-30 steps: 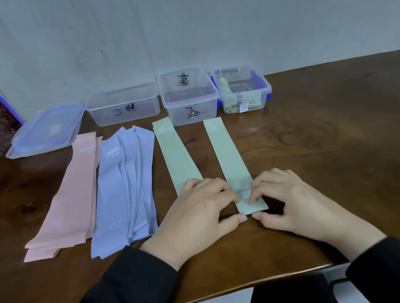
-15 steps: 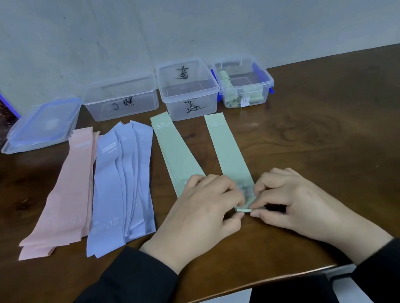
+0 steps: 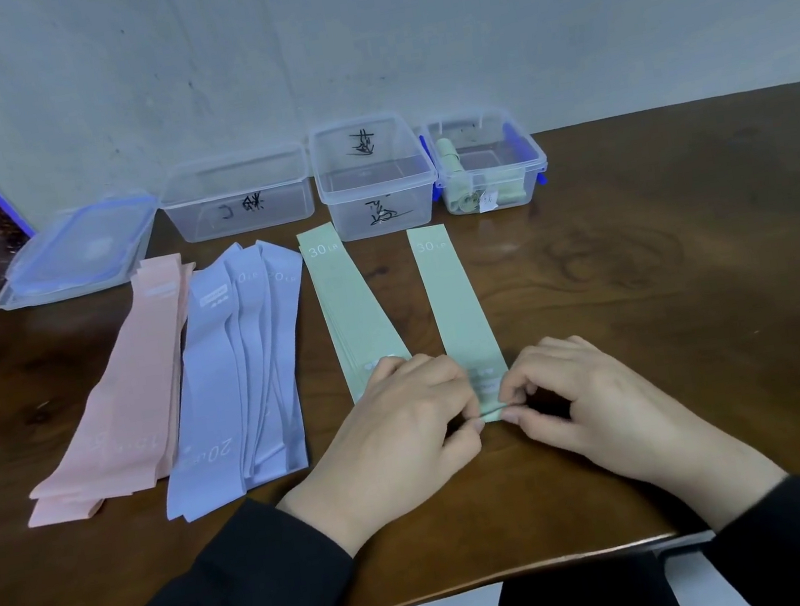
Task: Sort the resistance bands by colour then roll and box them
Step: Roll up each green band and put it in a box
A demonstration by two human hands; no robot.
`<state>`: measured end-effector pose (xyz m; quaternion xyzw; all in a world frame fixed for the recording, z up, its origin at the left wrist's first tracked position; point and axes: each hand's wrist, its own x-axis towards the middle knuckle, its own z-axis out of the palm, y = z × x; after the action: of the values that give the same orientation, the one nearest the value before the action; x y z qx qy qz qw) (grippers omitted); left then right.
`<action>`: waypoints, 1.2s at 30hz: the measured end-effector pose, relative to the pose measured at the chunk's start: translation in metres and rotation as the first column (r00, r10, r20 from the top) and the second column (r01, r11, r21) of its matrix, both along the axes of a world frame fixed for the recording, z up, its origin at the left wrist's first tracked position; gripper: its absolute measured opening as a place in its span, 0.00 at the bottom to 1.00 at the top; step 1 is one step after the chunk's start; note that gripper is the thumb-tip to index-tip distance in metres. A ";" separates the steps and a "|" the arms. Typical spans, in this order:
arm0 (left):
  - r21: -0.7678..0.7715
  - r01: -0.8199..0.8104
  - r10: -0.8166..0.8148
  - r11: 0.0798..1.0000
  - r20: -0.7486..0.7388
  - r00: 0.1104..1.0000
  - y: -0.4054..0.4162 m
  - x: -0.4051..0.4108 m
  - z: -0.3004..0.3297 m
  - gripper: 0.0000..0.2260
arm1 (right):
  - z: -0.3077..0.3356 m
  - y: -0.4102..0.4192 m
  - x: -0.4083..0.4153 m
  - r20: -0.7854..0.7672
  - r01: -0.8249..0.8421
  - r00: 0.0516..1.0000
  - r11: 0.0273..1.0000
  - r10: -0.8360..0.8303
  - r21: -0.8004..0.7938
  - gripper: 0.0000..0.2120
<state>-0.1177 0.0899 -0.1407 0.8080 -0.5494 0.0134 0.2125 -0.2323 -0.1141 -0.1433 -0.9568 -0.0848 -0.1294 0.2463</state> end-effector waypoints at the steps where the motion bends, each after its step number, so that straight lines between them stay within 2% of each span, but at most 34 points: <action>1: -0.002 -0.003 0.003 1.000 -0.010 1.000 0.000 0.000 0.000 0.07 | 0.000 0.000 0.000 -0.003 0.001 1.000 1.000 -0.001 -0.004 0.06; 4: -0.018 -0.015 0.014 1.000 -0.037 0.999 -0.001 0.000 -0.001 0.06 | 0.000 0.001 0.002 -0.008 0.007 1.000 0.999 -0.007 -0.033 0.08; 7: -0.032 -0.032 0.031 0.999 -0.031 0.999 -0.001 0.001 0.000 0.05 | -0.001 0.001 0.001 -0.001 0.016 1.000 0.999 -0.016 -0.051 0.03; 10: -0.052 -0.031 0.030 0.998 -0.025 0.999 -0.001 0.000 0.000 0.01 | -0.002 0.001 0.001 0.008 0.028 1.000 0.999 -0.027 -0.045 0.05; 15: -0.059 -0.032 0.036 0.998 0.059 0.998 -0.001 0.000 0.000 0.04 | -0.003 0.000 0.000 0.004 0.031 1.000 0.999 -0.031 -0.024 0.09; 25: -0.042 -0.029 0.035 0.999 0.152 0.988 -0.002 0.000 0.003 0.06 | 0.003 -0.001 0.004 -0.007 -0.015 1.000 0.999 0.015 -0.030 0.06; 28: -0.023 -0.037 0.041 0.999 0.191 0.981 -0.003 -0.002 0.005 0.08 | 0.009 -0.004 0.008 -0.032 -0.004 0.999 1.000 0.004 -0.003 0.02; 32: -0.004 -0.042 0.042 0.999 0.195 0.980 -0.004 -0.001 0.008 0.08 | 0.006 -0.006 0.010 -0.038 -0.013 0.999 0.997 0.016 0.075 0.02; 36: 0.040 -0.014 0.008 0.999 0.139 0.990 -0.009 0.008 0.015 0.08 | 0.003 -0.008 0.012 -0.022 0.014 1.000 0.993 -0.011 0.118 0.03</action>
<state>-0.1101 0.0812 -0.1261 0.8123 -0.5586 0.0594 0.1570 -0.2206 -0.1218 -0.1401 -0.9423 -0.0684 -0.1258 0.3025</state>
